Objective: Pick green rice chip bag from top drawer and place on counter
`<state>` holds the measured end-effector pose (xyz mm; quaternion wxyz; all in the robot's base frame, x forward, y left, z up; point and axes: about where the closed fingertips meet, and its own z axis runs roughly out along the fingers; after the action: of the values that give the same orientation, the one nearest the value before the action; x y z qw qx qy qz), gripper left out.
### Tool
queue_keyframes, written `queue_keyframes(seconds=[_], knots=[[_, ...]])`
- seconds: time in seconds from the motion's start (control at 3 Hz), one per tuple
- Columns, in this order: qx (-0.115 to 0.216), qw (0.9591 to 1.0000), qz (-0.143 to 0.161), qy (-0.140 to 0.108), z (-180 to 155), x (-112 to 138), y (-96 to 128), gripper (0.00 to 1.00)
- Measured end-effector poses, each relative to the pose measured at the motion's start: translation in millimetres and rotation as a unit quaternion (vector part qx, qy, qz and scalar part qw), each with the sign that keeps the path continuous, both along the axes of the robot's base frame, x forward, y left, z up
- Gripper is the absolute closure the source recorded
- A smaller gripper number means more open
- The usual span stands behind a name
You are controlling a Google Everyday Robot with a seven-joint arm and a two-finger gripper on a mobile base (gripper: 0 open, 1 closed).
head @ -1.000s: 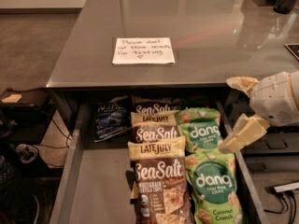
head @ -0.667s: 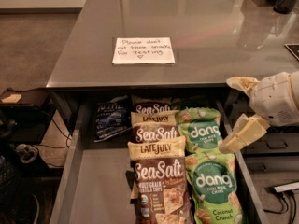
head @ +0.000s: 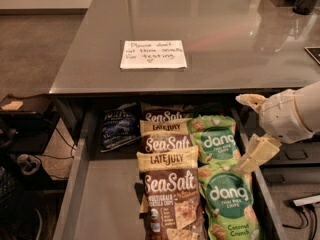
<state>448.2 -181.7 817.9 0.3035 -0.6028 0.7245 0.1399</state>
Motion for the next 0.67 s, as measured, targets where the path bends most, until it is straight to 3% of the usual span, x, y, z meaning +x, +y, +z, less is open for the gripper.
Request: queue_keyframes(seconds=[0.33, 0.67], knots=[[-0.046, 0.9988, 0.013, 0.008, -27, -2, -6, 0.00], [-0.098, 0.9947, 0.021, 0.022, -54, -5, -15, 0.00]])
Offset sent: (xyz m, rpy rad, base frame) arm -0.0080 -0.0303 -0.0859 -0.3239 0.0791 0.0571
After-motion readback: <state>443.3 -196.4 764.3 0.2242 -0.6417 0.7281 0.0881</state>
